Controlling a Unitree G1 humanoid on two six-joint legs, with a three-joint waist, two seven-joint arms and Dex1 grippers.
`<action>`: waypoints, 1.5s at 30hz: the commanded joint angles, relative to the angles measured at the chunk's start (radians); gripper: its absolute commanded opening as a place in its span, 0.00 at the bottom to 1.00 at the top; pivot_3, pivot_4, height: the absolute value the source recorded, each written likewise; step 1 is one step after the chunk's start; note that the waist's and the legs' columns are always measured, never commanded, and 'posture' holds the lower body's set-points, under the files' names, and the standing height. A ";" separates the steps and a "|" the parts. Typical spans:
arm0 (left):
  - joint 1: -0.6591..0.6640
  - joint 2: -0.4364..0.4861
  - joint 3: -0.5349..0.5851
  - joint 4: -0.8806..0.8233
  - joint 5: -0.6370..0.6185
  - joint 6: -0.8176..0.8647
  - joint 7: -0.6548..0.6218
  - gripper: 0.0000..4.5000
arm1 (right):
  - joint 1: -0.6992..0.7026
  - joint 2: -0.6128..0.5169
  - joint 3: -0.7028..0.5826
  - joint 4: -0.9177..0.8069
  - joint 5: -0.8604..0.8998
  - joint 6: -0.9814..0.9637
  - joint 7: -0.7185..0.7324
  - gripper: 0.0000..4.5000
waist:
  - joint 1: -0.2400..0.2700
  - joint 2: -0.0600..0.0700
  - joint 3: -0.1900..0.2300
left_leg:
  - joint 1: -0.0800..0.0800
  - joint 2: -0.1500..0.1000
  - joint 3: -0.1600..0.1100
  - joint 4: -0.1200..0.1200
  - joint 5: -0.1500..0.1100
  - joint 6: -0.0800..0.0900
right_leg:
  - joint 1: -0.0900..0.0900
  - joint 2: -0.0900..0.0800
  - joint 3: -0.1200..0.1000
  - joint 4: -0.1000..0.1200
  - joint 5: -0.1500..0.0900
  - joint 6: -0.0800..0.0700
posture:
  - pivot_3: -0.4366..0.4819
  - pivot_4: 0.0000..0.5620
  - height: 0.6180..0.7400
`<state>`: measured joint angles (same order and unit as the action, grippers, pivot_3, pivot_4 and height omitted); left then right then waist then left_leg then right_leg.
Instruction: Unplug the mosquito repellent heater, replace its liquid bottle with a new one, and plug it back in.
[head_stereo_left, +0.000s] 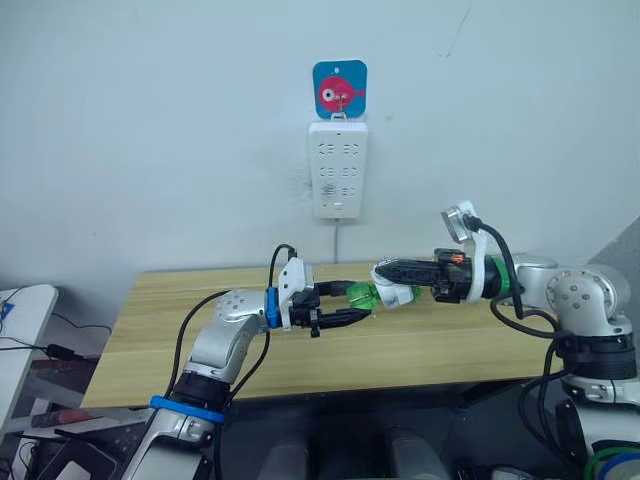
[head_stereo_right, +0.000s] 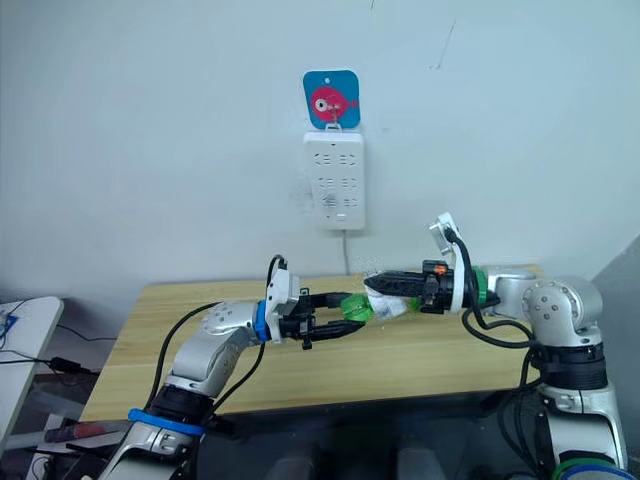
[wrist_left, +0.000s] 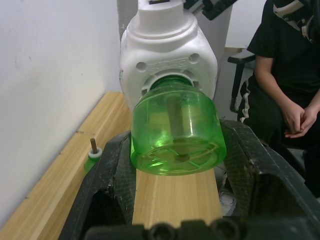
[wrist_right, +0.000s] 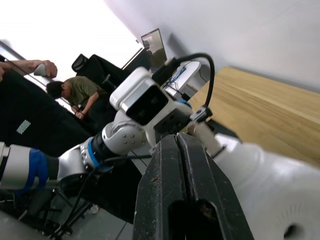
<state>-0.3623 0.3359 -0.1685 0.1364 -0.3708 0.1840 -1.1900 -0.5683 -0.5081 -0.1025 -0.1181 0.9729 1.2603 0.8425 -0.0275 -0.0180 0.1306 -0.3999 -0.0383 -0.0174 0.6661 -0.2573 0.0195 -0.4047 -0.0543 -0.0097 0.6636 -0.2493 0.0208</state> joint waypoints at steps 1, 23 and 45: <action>-0.003 0.002 -0.006 -0.042 -0.009 -0.012 -0.008 0.50 | -0.045 0.006 0.007 0.032 -0.029 -0.049 -0.007 0.01 | 0.000 0.000 0.000 | 0.000 0.000 0.000 0.000 0.000 0.000 | 0.000 0.000 0.000 0.000 0.000 0.000 | 0.43 0.19 1.00; -0.002 0.001 -0.002 -0.055 -0.031 -0.003 -0.007 0.50 | 0.005 -0.054 0.252 0.116 -0.379 -0.305 0.055 0.01 | 0.000 0.000 0.000 | 0.000 0.000 0.000 0.000 0.000 0.000 | 0.000 0.000 0.000 0.000 0.000 0.000 | 0.43 0.18 1.00; -0.006 0.008 0.000 -0.030 -0.012 -0.014 0.026 0.50 | 0.139 -0.091 0.093 -0.140 -0.082 -0.050 0.103 0.01 | 0.002 0.000 0.000 | 0.000 0.000 0.000 0.000 0.000 0.000 | 0.000 0.000 0.000 0.000 0.000 0.000 | 0.43 0.20 1.00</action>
<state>-0.3600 0.3440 -0.1641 0.1257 -0.3899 0.1838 -1.1651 -0.4056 -0.6065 0.0247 -0.2038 0.8405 1.2074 0.9447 -0.0260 -0.0181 0.1307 -0.3998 -0.0383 -0.0176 0.6660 -0.2573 0.0195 -0.4047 -0.0542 -0.0098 0.6635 -0.2493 0.0208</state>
